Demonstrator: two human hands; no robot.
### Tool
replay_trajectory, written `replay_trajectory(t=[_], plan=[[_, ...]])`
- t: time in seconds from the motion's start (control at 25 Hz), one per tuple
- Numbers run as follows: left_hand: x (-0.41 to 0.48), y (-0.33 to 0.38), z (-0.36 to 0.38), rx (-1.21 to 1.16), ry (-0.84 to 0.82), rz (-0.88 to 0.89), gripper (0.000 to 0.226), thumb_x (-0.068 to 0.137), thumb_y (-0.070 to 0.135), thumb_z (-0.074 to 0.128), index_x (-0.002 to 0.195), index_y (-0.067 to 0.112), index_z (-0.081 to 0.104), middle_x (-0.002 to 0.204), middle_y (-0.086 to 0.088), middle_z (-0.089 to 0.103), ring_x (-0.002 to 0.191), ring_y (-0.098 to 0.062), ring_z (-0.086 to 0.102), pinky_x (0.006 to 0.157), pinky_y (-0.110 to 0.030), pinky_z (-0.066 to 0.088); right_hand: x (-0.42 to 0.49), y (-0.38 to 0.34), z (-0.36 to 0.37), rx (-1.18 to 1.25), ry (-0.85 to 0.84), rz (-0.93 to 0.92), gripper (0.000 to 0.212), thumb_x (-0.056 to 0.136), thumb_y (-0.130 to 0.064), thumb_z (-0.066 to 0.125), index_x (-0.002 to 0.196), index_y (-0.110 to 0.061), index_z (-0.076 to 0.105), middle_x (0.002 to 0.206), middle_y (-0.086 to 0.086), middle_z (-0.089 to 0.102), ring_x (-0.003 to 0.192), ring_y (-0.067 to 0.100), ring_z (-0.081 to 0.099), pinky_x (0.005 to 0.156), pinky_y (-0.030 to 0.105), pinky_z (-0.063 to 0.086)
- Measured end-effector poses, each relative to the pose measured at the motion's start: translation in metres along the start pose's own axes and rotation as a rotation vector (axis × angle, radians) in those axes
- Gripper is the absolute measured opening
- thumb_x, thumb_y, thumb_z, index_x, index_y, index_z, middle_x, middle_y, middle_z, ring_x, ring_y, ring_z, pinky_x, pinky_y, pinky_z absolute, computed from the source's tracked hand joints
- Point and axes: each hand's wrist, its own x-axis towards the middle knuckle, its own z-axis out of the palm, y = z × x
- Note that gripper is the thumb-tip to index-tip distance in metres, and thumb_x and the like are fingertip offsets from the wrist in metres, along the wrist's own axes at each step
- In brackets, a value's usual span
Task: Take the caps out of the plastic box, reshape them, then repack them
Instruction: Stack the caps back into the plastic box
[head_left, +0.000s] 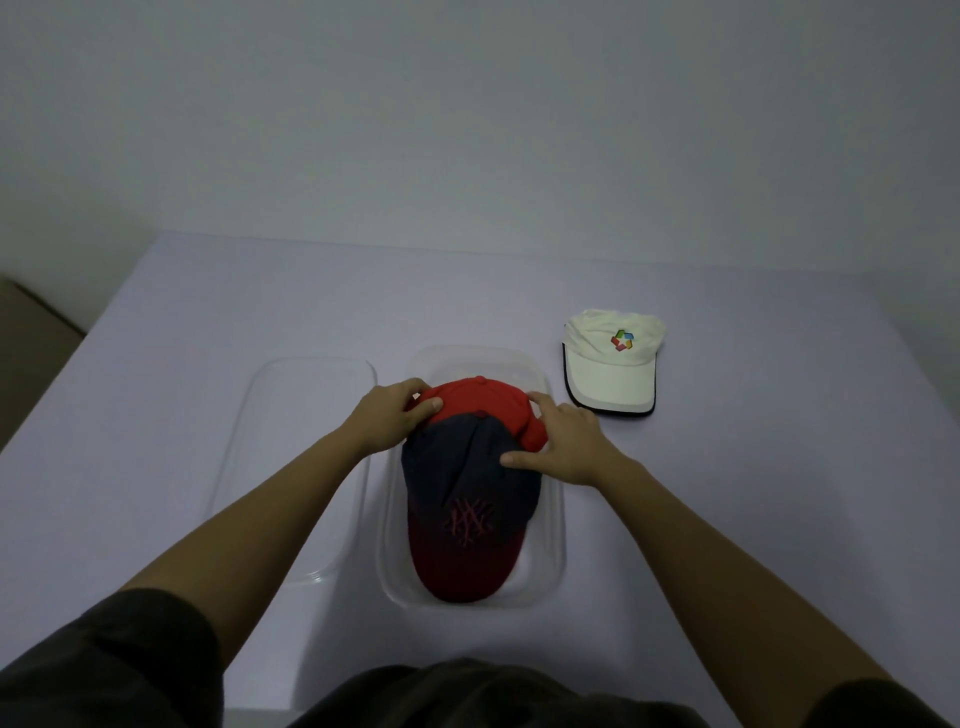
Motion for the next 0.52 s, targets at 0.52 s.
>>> replay_trajectory(t=[0.52], plan=[[-0.023, -0.022, 0.005, -0.081, -0.354, 0.118, 0.111, 0.056, 0.057, 0.08, 0.144, 0.034, 0.016, 0.138, 0.004, 0.038, 0.126, -0.015, 0.037, 0.109, -0.038, 0.034, -0.001, 0.01, 0.014, 0.105, -0.132, 0.054, 0.117, 0.048, -0.063, 0.075, 0.145, -0.035, 0.016, 0.151, 0.004, 0.019, 0.144, 0.02, 0.003, 0.109, 0.063, -0.015]])
